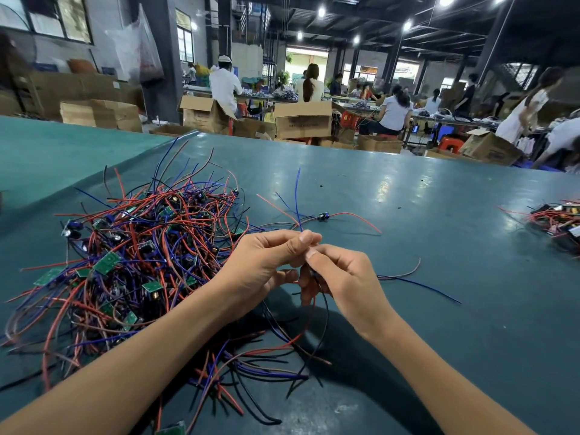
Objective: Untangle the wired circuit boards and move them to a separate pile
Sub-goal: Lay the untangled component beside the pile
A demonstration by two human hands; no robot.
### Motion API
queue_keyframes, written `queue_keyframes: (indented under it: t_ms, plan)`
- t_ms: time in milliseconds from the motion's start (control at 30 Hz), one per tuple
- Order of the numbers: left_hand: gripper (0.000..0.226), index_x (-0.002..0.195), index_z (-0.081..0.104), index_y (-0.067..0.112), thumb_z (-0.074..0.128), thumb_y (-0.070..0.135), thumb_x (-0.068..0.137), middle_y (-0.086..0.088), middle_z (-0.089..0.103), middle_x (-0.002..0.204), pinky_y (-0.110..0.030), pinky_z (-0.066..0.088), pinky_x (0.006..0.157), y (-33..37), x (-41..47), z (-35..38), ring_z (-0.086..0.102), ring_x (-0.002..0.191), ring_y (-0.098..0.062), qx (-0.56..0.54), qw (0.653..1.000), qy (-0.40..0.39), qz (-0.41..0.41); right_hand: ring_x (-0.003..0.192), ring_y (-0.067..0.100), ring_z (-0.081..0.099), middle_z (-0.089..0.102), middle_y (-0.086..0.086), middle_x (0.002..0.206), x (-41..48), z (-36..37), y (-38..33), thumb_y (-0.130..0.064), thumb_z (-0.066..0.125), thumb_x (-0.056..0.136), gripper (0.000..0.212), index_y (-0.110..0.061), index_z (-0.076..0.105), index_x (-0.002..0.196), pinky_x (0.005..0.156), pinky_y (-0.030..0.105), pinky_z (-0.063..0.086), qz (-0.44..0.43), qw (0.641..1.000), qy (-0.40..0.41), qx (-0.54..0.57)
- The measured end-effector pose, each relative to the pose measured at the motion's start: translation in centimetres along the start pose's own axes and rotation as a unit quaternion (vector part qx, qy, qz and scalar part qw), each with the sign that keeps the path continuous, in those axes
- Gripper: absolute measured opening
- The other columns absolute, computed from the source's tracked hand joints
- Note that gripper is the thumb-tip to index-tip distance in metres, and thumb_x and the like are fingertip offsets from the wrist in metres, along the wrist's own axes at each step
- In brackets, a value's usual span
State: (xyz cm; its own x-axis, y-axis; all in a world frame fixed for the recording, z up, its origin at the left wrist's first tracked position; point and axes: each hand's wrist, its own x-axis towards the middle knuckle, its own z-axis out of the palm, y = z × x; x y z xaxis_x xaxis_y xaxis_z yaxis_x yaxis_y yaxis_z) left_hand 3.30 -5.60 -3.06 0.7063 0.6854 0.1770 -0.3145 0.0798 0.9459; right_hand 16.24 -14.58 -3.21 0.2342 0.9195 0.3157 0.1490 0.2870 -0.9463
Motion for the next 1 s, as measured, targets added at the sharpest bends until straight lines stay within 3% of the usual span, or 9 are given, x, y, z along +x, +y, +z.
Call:
queue_keyframes:
  t_ms: [133,367,467,600,800,1000]
  plan:
    - [0.026,0.085,0.078,0.012,0.078,0.037,0.077,-0.01,0.063,0.069,-0.03,0.049,0.066,0.0,0.0,-0.2,0.058,0.06,-0.021,0.006,1.0,0.003,0.006,0.052,0.025,0.059,0.062,0.007,0.063,0.0,-0.1,0.2,-0.009,0.05,0.104,0.03,0.009,0.065,0.085,0.055,0.039,0.052,-0.006,1.0,-0.008,-0.019]
    - [0.026,0.074,0.076,0.016,0.077,0.041,0.073,-0.011,0.068,0.075,-0.037,0.046,0.077,0.0,-0.1,0.1,0.064,0.069,-0.018,0.069,0.995,0.077,0.017,0.057,0.017,0.056,0.058,0.002,0.058,0.3,0.5,0.3,-0.029,0.052,0.091,0.033,-0.007,0.063,0.07,0.059,0.042,0.049,-0.02,0.996,0.013,-0.086]
    - [0.021,0.076,0.075,0.012,0.076,0.032,0.082,-0.011,0.07,0.079,-0.031,0.045,0.068,0.1,0.0,0.0,0.067,0.069,-0.016,0.072,0.99,0.118,0.015,0.055,0.017,0.054,0.057,0.003,0.056,0.2,0.7,0.1,-0.027,0.053,0.091,0.034,-0.003,0.062,0.069,0.058,0.043,0.048,-0.025,0.995,0.014,-0.093]
    - [0.027,0.083,0.073,-0.001,0.075,0.026,0.086,-0.008,0.074,0.079,-0.022,0.047,0.058,0.1,0.3,-0.3,0.069,0.067,-0.011,0.063,0.986,0.157,0.011,0.052,0.019,0.053,0.057,0.006,0.055,-0.3,0.7,-0.1,-0.01,0.055,0.098,0.033,-0.003,0.065,0.068,0.053,0.032,0.049,-0.024,0.996,0.001,-0.083]
    - [0.019,0.075,0.074,0.012,0.07,0.019,0.093,-0.004,0.076,0.084,-0.02,0.05,0.054,0.3,0.4,-0.6,0.072,0.076,-0.01,0.045,0.983,0.178,0.016,0.046,0.021,0.052,0.055,0.009,0.054,-0.6,0.6,-0.8,0.001,0.054,0.1,0.035,-0.001,0.065,0.067,0.049,0.026,0.047,-0.021,0.998,-0.023,-0.057]
    - [0.007,0.097,0.068,0.008,0.063,0.012,0.098,-0.005,0.076,0.087,-0.02,0.05,0.048,0.7,0.4,-0.6,0.072,0.067,-0.015,-0.003,0.983,0.182,0.026,0.045,0.024,0.054,0.057,0.01,0.055,-0.7,0.7,-0.8,-0.001,0.054,0.1,0.033,0.002,0.064,0.068,0.051,0.029,0.048,-0.019,0.999,-0.032,-0.032]
